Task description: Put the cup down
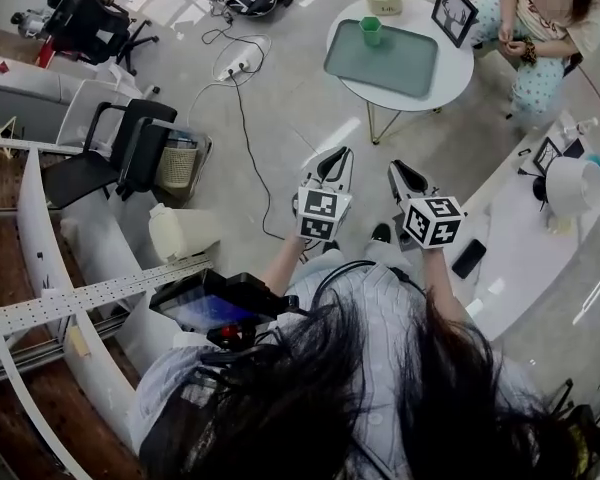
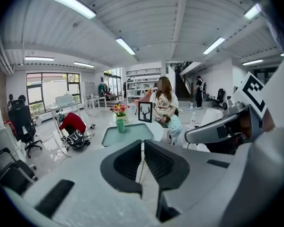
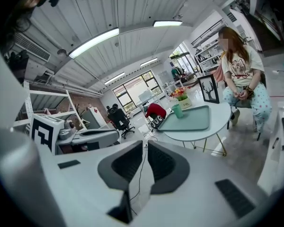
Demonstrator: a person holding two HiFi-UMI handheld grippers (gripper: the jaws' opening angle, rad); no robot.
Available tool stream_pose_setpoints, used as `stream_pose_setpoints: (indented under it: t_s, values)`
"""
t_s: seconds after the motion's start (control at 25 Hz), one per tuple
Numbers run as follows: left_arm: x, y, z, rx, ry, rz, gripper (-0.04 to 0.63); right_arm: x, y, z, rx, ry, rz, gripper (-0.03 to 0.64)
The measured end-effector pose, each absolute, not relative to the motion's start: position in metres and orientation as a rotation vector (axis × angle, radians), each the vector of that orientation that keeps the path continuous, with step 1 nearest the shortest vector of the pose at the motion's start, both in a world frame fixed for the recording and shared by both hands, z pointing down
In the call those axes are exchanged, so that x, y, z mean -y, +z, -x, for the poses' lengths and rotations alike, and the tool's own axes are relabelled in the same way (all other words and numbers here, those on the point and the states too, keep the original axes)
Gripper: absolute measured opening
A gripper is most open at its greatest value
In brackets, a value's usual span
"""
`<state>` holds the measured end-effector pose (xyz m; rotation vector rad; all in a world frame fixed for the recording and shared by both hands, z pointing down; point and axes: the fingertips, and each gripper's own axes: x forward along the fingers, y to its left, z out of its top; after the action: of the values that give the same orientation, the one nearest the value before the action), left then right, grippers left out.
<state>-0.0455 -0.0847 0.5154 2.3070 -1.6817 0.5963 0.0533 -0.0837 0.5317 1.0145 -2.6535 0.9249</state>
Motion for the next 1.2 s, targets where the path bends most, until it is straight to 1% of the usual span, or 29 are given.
stream_pose_setpoints:
  t_s: [0.28,0.84,1.2]
  values:
    - [0.044,0.520,0.066,1.631,0.633,-2.340,0.029,0.049,0.533,-0.034,2.625,0.911,-1.031,0.051]
    - [-0.056,0.497,0.128,1.569,0.533,-2.404,0.025,-0.059,0.503,0.024,2.629,0.818,-1.154,0.051]
    - [-0.094,0.494,0.142,1.559,0.497,-2.421,0.025,-0.101,0.501,0.035,2.623,0.779,-1.171,0.051]
